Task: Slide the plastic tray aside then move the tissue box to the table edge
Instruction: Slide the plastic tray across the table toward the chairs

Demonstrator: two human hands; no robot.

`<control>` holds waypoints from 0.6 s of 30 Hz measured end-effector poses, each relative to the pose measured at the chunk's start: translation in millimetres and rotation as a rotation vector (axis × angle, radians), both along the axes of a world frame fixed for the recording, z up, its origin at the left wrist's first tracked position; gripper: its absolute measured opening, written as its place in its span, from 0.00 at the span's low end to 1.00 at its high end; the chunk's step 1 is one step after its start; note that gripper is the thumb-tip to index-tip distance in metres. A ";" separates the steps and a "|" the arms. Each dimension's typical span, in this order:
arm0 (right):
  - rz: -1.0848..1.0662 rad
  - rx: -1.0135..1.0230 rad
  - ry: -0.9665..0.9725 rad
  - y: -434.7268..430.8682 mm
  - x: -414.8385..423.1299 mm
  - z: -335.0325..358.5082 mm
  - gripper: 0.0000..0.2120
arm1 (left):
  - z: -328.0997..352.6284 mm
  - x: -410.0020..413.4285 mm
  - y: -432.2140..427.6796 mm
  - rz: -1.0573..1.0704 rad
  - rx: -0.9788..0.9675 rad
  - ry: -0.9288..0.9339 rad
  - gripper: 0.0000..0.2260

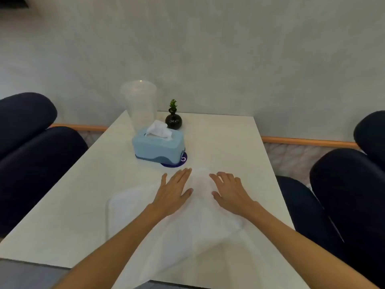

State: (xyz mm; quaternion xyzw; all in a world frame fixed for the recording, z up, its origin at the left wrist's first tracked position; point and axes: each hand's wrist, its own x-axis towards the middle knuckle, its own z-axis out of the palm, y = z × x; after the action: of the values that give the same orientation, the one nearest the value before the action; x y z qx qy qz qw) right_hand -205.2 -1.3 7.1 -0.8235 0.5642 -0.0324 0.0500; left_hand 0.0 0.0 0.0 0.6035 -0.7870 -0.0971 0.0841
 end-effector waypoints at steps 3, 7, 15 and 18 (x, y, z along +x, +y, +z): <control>-0.127 0.052 -0.016 5.8 -1.4 -12.0 0.26 | -9.2 12.6 0.5 0.026 0.043 -0.052 0.29; -0.296 0.075 -0.082 10.2 -6.2 -26.2 0.24 | -18.5 35.7 -6.1 0.119 0.076 -0.068 0.29; -0.391 0.091 -0.247 2.9 -9.0 -35.8 0.16 | -32.1 64.7 -31.9 0.234 0.067 -0.035 0.21; -0.431 0.070 -0.297 -4.3 -12.4 -36.0 0.16 | -32.5 66.4 -39.0 0.240 -0.005 0.000 0.15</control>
State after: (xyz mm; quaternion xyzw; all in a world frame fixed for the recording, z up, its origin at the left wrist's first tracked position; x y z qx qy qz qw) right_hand -217.5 -5.6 -28.9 -0.6682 0.7138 -0.1433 0.1529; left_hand 66.4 -39.0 -32.5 0.6930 -0.7095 -0.0843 0.0965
